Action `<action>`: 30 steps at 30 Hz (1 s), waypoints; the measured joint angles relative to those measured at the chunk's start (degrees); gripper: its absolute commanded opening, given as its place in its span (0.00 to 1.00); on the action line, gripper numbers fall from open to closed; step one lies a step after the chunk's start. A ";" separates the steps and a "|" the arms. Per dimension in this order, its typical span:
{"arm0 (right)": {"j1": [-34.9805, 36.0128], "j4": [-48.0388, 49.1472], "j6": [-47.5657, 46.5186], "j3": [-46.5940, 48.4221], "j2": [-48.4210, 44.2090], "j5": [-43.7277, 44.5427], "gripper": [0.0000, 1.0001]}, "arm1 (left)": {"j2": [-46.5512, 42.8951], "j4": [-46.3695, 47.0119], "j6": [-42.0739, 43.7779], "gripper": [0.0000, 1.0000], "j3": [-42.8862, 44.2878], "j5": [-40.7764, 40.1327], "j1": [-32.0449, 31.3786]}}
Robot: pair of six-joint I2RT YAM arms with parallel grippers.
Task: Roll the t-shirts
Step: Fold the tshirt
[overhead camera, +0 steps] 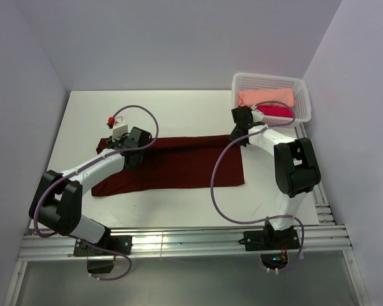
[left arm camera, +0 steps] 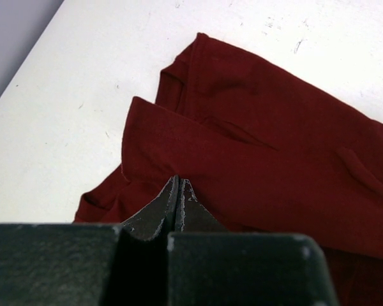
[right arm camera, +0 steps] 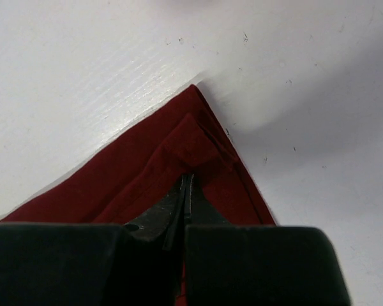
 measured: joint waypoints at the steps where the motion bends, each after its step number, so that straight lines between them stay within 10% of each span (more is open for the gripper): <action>1: 0.09 -0.11 0.00 0.00 -0.33 0.11 0.00 | 0.00 -0.35 -0.02 0.00 0.24 -0.13 0.00; 10: 0.48 -0.35 0.00 -0.66 -2.01 0.70 0.00 | 0.00 -1.90 -1.09 0.00 2.01 -0.98 0.00; 19: 1.11 -0.07 0.83 -5.29 -2.08 0.87 0.37 | 0.00 -2.08 -4.50 0.02 -1.79 -0.48 0.00; 30: 1.29 1.53 1.57 -7.10 -7.34 1.77 0.41 | -3.26 -5.42 -8.83 0.22 -3.74 0.04 -4.15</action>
